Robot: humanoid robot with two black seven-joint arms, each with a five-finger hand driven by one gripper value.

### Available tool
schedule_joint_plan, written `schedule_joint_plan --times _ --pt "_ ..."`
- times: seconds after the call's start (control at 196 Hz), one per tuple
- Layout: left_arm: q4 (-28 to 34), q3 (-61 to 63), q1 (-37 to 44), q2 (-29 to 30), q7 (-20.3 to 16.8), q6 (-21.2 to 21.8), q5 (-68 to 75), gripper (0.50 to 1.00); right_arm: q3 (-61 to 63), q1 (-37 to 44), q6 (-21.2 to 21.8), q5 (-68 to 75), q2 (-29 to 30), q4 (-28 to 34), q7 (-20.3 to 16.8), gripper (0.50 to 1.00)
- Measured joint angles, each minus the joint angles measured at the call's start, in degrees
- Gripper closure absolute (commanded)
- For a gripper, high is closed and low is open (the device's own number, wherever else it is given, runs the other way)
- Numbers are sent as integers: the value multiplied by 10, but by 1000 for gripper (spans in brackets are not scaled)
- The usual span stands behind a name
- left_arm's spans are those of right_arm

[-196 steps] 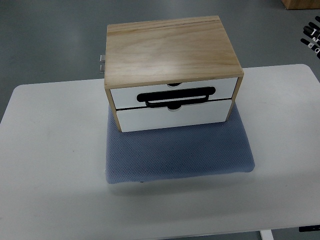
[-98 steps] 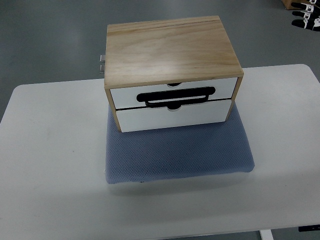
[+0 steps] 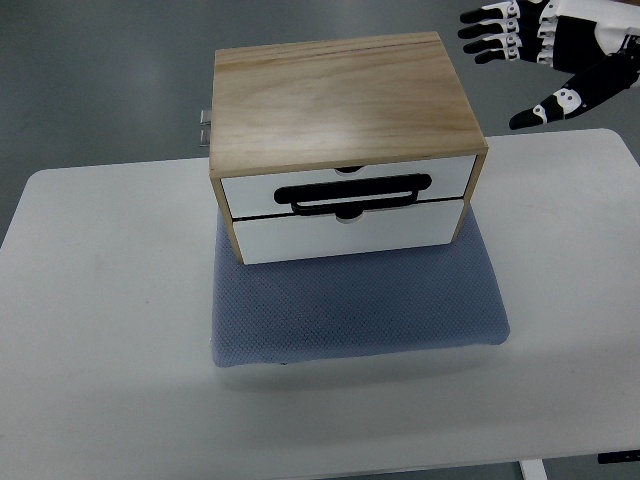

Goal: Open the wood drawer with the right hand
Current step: 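Reach the right hand toward the upper drawer's black bar handle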

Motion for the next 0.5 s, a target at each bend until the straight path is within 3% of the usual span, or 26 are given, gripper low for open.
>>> schedule_joint_plan --times 0.311,0.5 --pt "0 0 0 0 0 0 0 500 -120 92 -10 -41 32 66 -1 556" --pt "0 0 0 0 0 0 0 500 -152 98 -66 -72 104 64 -3 556"
